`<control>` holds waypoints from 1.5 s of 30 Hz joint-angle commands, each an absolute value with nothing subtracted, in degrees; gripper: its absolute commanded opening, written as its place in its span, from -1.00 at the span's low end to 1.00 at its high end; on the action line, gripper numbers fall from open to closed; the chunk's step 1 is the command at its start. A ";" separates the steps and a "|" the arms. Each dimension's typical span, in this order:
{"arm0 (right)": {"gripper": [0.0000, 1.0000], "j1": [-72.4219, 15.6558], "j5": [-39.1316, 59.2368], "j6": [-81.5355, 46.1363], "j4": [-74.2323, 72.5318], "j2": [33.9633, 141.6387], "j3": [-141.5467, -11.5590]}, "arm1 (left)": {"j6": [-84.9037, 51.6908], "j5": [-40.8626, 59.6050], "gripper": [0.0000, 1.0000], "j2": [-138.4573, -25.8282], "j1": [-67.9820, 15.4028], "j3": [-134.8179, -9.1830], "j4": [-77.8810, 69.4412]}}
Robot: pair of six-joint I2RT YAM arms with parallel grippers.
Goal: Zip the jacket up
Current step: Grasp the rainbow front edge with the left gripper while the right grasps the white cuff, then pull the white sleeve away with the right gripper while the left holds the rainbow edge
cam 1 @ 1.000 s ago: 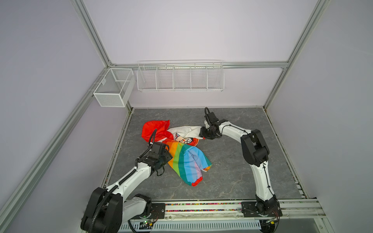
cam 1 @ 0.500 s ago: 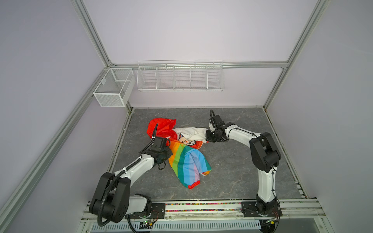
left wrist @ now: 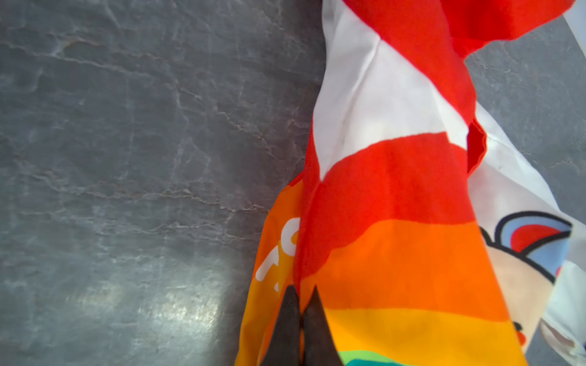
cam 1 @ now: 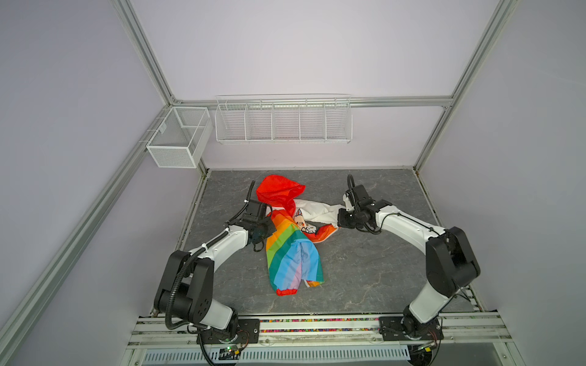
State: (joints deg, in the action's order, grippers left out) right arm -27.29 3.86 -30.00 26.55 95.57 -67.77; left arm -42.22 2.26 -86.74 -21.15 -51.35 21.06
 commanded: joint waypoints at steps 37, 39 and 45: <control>-0.87 2.94 3.18 -25.73 40.84 87.88 -77.69 | -31.96 1.46 -1.00 -97.78 -15.07 -75.07 35.00; -0.87 2.99 4.11 -25.92 40.10 90.52 -78.91 | -31.45 1.32 -1.00 -99.13 -14.19 -77.37 35.91; -0.86 2.99 7.30 -25.49 38.67 97.52 -82.47 | -29.31 0.39 -1.00 -105.81 -13.10 -86.77 40.70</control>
